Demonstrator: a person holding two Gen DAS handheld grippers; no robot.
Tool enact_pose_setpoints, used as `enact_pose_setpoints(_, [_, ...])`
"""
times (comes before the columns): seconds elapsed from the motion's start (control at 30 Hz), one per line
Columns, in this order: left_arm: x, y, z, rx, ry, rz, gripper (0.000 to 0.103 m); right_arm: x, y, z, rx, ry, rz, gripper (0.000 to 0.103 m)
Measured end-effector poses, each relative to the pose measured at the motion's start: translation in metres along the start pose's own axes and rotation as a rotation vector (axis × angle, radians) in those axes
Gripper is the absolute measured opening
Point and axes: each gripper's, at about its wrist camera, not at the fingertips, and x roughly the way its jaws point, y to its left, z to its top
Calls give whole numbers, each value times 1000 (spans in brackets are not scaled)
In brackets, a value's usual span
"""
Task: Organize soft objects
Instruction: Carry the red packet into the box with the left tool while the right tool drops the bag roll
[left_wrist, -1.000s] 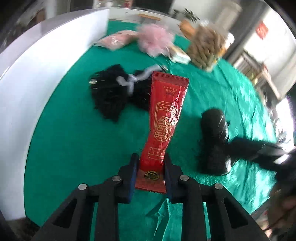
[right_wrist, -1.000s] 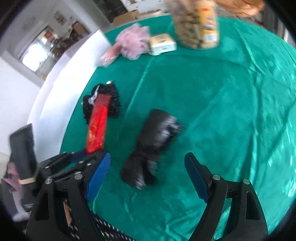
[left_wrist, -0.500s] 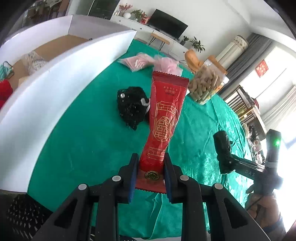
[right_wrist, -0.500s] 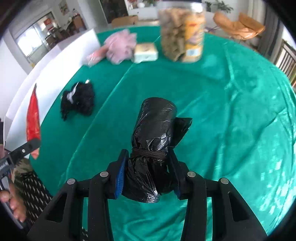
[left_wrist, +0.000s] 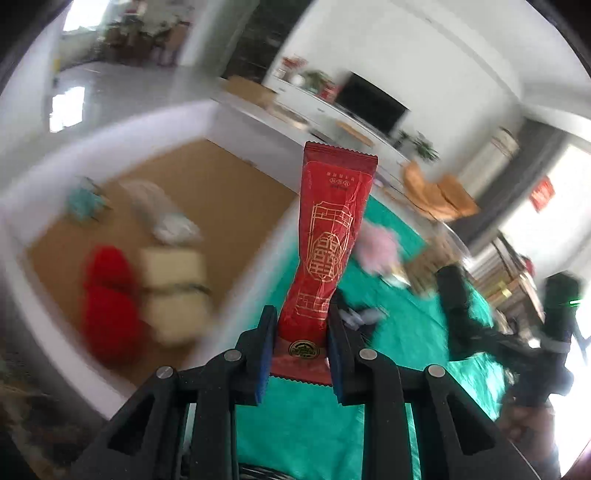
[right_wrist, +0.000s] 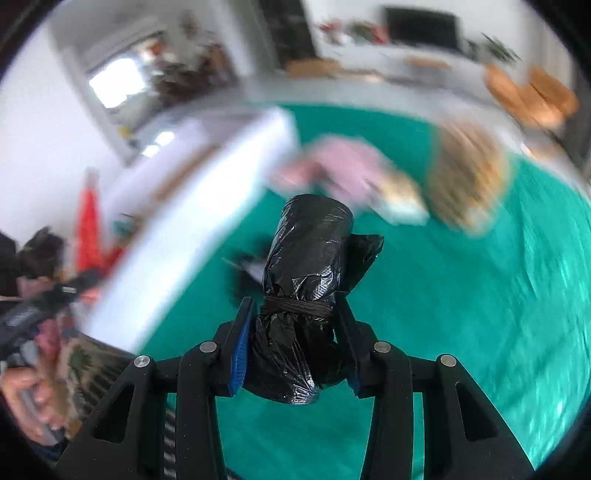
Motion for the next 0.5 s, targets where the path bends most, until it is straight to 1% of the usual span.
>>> enact_pose_setpoints(0.03, [-2,11,8,-12,-9,26,26,3,25,16,-35,-15,43,44])
enact_pose_setpoints(0.17, [-7,64,37,-62,-41,192,26,28,110,56,-124,-27,167,45])
enact_pose_setpoints(0.2, [-7,75,42,-70,-52,243,26,41,133,65,-142,-23,208,46])
enact_pose_setpoints(0.23, [-7,84,46,-72,-64,300,27,49,147,69,-147,-24,244,52])
enact_pose_setpoints(0.27, [-5,93,50,-66,-63,362,30,58,159,73,-148,-28,281,60])
enact_pose_setpoints(0.3, [-2,100,52,-62,-45,401,35,68,172,76,-149,-23,306,78])
enact_pose_setpoints(0.33, [1,106,51,-65,-28,423,37,75,180,76,-155,-8,311,78])
enact_pose_setpoints(0.37, [1,114,50,-76,-19,436,41,80,185,76,-161,0,315,77])
enact_pose_setpoints(0.4, [-2,120,47,-85,-26,440,47,82,187,74,-167,0,319,77])
enact_pose_setpoints(0.43, [-4,123,44,-92,-40,449,54,80,184,70,-168,-20,306,77])
enact_pose_setpoints(0.47, [-5,122,41,-96,-55,455,68,77,179,66,-168,-39,287,77])
enact_pose_setpoints(0.5, [-9,119,35,-101,-81,453,80,72,169,61,-167,-56,261,77])
